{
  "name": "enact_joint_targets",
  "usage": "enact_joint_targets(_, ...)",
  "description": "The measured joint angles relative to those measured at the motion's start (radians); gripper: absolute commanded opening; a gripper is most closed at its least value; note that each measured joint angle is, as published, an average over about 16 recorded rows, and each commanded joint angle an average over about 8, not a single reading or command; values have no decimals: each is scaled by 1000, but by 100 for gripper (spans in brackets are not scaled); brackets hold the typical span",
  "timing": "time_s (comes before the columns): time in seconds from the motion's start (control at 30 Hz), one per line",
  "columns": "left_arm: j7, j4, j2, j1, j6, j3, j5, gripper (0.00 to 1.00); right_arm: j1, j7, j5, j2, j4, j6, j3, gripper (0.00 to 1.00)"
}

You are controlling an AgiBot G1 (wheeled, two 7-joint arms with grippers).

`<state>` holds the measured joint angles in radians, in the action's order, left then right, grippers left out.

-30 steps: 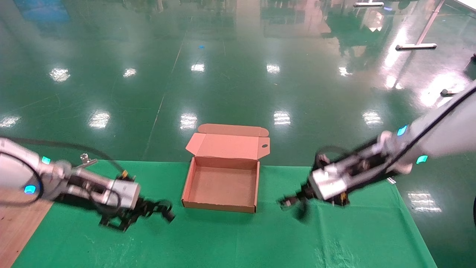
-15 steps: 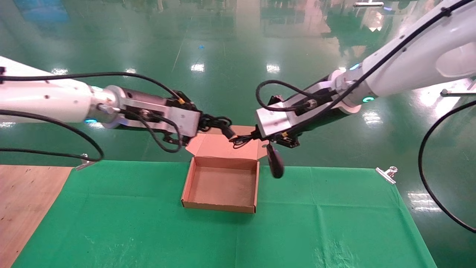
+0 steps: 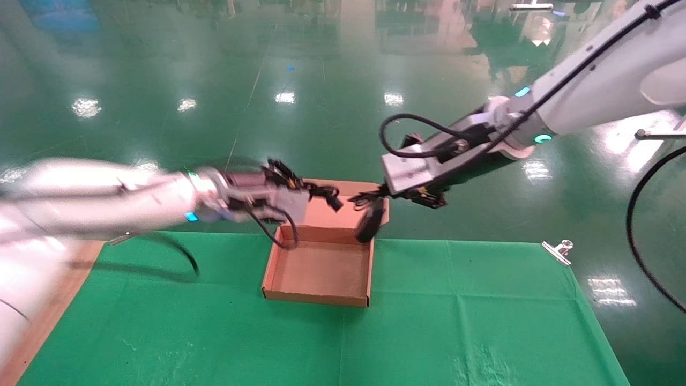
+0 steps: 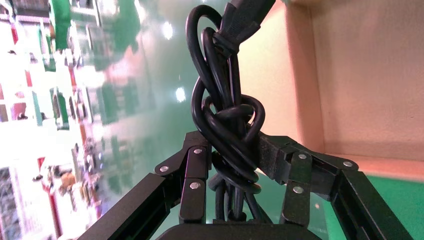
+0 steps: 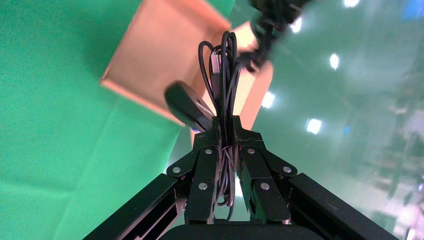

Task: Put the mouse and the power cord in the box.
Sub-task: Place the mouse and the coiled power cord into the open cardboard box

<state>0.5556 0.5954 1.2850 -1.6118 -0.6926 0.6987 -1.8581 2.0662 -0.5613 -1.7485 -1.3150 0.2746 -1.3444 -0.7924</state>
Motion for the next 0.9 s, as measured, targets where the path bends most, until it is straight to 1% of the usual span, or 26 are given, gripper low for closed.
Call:
enact_joint_targets(0.13, 18, -28, 42, 75, 152, 17, -13, 0, 17, -20, 16, 34, -20, -31, 7, 0)
enact_joint_targets(0.27, 20, -49, 69, 127, 238, 45, 9, 0, 32, -41, 40, 72, -33, -70, 22, 0)
enact_joint_targets(0.4, 13, -62, 82, 153, 264, 95, 50, 0, 46, -58, 60, 109, -35, -110, 35, 0)
enact_joint_targets(0.53, -4, -71, 86, 157, 259, 155, 104, 0, 51, -69, 73, 137, -32, -138, 43, 0)
enact_joint_targets(0.57, -8, -73, 86, 156, 256, 171, 118, 3, 52, -71, 75, 142, -30, -143, 44, 0)
enact_joint_targets(0.6, -12, -74, 86, 154, 252, 186, 131, 12, 52, -74, 77, 147, -29, -147, 45, 0)
enact_joint_targets(0.8, -28, -81, 86, 139, 243, 275, 203, 87, 46, -86, 86, 167, -24, -158, 51, 0)
enact_joint_targets(0.83, -30, -83, 86, 136, 243, 288, 213, 96, 44, -88, 88, 169, -24, -159, 52, 0)
enact_joint_targets(0.87, -32, -84, 86, 133, 244, 301, 223, 100, 42, -90, 89, 170, -24, -159, 53, 0)
enact_joint_targets(0.9, -34, -86, 86, 130, 246, 313, 234, 100, 39, -92, 90, 172, -24, -160, 53, 0)
